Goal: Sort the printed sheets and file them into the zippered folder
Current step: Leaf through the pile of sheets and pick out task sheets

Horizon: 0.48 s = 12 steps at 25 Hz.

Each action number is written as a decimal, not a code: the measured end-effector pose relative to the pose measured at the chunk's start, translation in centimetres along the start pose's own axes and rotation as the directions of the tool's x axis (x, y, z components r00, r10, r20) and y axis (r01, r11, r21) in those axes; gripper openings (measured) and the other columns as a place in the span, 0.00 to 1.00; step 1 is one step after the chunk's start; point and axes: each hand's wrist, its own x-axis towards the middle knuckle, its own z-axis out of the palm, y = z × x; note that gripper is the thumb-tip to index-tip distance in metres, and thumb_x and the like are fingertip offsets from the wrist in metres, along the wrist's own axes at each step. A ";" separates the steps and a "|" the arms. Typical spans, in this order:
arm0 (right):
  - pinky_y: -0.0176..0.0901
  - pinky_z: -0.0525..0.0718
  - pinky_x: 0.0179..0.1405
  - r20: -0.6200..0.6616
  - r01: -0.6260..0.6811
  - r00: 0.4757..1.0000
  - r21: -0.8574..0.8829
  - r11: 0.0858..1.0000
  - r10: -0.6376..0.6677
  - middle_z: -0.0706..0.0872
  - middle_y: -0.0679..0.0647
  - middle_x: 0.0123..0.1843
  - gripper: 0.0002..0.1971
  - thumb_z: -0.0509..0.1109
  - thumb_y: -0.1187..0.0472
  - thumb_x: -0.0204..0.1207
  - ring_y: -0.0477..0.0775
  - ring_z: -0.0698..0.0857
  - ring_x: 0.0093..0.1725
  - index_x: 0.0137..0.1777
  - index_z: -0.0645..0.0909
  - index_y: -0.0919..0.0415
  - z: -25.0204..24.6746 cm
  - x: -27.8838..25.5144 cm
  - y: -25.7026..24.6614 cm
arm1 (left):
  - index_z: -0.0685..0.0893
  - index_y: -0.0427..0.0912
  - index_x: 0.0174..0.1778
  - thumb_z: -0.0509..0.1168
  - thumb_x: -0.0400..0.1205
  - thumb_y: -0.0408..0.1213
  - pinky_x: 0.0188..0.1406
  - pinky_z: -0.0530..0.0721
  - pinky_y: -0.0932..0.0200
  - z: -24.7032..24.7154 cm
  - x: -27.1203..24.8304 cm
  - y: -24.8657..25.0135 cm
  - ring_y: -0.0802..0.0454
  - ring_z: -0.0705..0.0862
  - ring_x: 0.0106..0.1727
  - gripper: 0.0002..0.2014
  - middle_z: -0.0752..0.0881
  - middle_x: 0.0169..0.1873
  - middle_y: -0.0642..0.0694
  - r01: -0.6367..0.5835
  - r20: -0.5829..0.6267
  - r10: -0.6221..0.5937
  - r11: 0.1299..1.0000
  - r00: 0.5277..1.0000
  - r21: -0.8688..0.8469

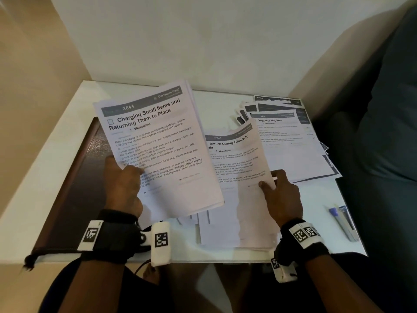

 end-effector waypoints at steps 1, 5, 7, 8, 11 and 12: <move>0.56 0.88 0.48 -0.022 0.005 1.000 0.018 1.000 -0.005 0.91 0.55 0.54 0.11 0.69 0.48 0.84 0.63 0.87 0.50 0.60 0.76 0.51 -0.1 0.1 0.3 | 0.78 0.41 0.71 0.66 0.81 0.19 0.51 0.87 0.56 0.2 -0.2 0.0 0.53 0.89 0.59 0.24 0.90 0.59 0.48 0.002 0.001 -0.002 1.000 1.000 0.004; 0.39 0.84 0.44 -0.136 0.109 0.987 0.204 0.973 -0.082 0.89 0.50 0.53 0.06 0.68 0.54 0.87 0.52 0.88 0.48 0.59 0.82 0.54 -1.7 -0.2 0.5 | 0.80 0.40 0.69 0.65 0.81 0.17 0.52 0.88 0.56 1.1 -0.9 0.0 0.51 0.89 0.60 0.22 0.90 0.59 0.47 -0.031 0.049 0.030 0.999 0.998 0.033; 0.30 0.80 0.41 -0.142 0.136 0.985 0.295 0.946 -0.097 0.88 0.45 0.53 0.07 0.67 0.56 0.88 0.43 0.87 0.48 0.62 0.83 0.53 -2.4 -0.7 -0.2 | 0.80 0.42 0.66 0.64 0.82 0.16 0.52 0.87 0.55 1.9 -1.4 -0.2 0.52 0.89 0.58 0.21 0.90 0.58 0.48 -0.013 0.084 0.012 1.000 0.996 0.012; 0.30 0.81 0.42 -0.139 0.146 0.985 0.348 0.926 -0.103 0.88 0.44 0.54 0.08 0.66 0.57 0.88 0.41 0.87 0.50 0.64 0.83 0.52 -2.6 -1.0 -0.5 | 0.80 0.44 0.65 0.64 0.82 0.15 0.55 0.88 0.52 2.4 -1.6 -0.3 0.52 0.89 0.58 0.22 0.90 0.57 0.49 0.007 0.102 -0.006 1.000 0.995 -0.011; 0.38 0.87 0.48 -0.142 0.146 0.987 0.571 0.808 -0.078 0.91 0.42 0.58 0.10 0.67 0.61 0.88 0.44 0.90 0.53 0.65 0.85 0.51 -2.7 -1.8 -1.4 | 0.81 0.45 0.66 0.64 0.81 0.15 0.65 0.88 0.41 3.4 -2.0 -1.0 0.46 0.90 0.61 0.24 0.92 0.59 0.47 0.047 0.159 -0.040 0.998 0.987 -0.041; 0.39 0.88 0.49 -0.141 0.141 0.988 0.621 0.771 -0.066 0.92 0.42 0.58 0.11 0.68 0.62 0.87 0.44 0.90 0.53 0.65 0.85 0.51 -2.6 -1.9 -1.6 | 0.81 0.45 0.66 0.65 0.80 0.15 0.66 0.88 0.38 3.5 -1.9 -1.2 0.44 0.91 0.61 0.24 0.92 0.59 0.46 0.058 0.160 -0.051 0.998 0.986 -0.040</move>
